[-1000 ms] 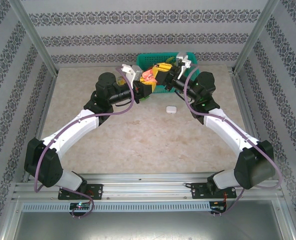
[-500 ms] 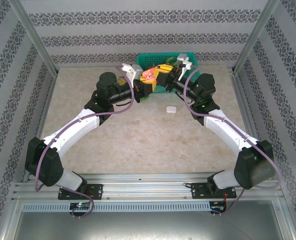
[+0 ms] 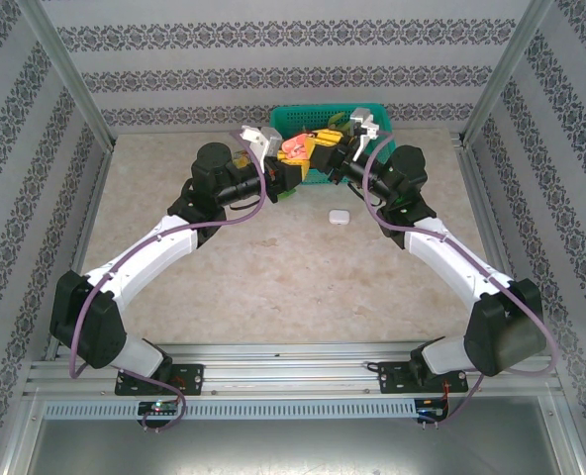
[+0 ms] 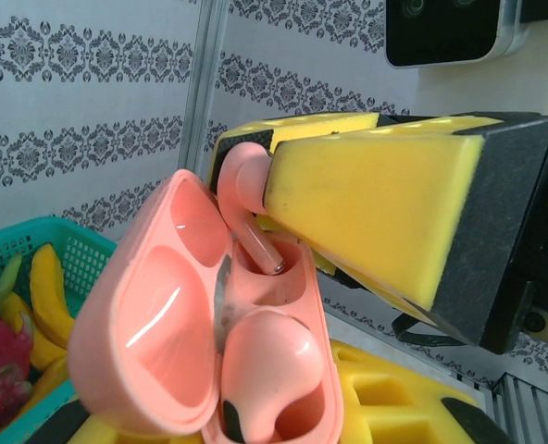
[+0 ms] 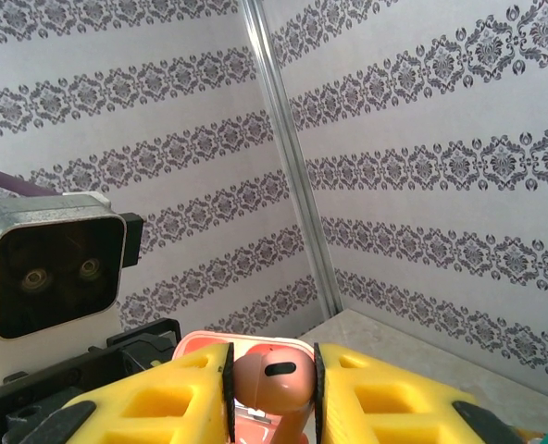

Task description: Insert the wireless bluetooth earbuds into the charging case

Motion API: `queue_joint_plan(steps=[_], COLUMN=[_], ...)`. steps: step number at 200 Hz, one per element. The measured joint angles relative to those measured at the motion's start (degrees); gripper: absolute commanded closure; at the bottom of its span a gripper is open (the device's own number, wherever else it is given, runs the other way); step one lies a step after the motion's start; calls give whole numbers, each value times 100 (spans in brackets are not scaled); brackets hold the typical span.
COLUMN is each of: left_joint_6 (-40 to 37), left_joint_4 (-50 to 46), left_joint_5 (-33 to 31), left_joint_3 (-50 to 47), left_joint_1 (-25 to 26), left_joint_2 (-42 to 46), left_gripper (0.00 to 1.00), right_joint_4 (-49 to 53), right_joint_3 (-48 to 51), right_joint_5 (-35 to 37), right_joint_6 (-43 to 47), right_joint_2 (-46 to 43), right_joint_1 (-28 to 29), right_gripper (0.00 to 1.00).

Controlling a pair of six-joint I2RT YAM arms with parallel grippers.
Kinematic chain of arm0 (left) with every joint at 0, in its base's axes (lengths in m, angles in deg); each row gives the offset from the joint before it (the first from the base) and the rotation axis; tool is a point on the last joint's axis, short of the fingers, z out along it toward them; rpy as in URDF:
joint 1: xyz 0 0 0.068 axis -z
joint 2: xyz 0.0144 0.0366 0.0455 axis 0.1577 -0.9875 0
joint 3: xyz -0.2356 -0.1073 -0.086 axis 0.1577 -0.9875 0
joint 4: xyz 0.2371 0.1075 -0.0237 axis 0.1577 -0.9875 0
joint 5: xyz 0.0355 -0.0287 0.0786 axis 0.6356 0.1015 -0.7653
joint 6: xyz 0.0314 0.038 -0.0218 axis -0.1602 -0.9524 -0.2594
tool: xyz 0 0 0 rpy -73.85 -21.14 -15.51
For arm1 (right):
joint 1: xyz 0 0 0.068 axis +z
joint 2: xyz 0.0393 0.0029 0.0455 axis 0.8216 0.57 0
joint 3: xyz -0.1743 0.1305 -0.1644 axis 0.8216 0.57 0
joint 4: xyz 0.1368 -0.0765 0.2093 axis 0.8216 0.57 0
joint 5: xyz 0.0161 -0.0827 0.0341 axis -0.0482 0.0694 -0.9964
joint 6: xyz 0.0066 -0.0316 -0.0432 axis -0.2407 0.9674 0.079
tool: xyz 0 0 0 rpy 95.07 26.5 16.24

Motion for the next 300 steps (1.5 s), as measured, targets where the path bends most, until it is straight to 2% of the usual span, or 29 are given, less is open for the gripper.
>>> queue_joint_plan(steps=[76, 120, 211, 300], left_joint_6=[85, 83, 83, 59], left_joint_4=[-17, -17, 2, 286], left_joint_5=[-63, -68, -101, 90], left_joint_3=[0, 0, -2, -267], left_joint_1=[0, 0, 0, 103], left_joint_2=[-85, -101, -234, -348], left_gripper=[100, 100, 100, 100], right_joint_4=[363, 555, 804, 953], right_joint_3=[-33, -111, -188, -326], right_joint_5=[278, 400, 570, 721], right_joint_6=[452, 551, 514, 140], right_joint_2=[0, 0, 4, 136], right_joint_1=[127, 190, 267, 328], right_gripper=[70, 60, 46, 38])
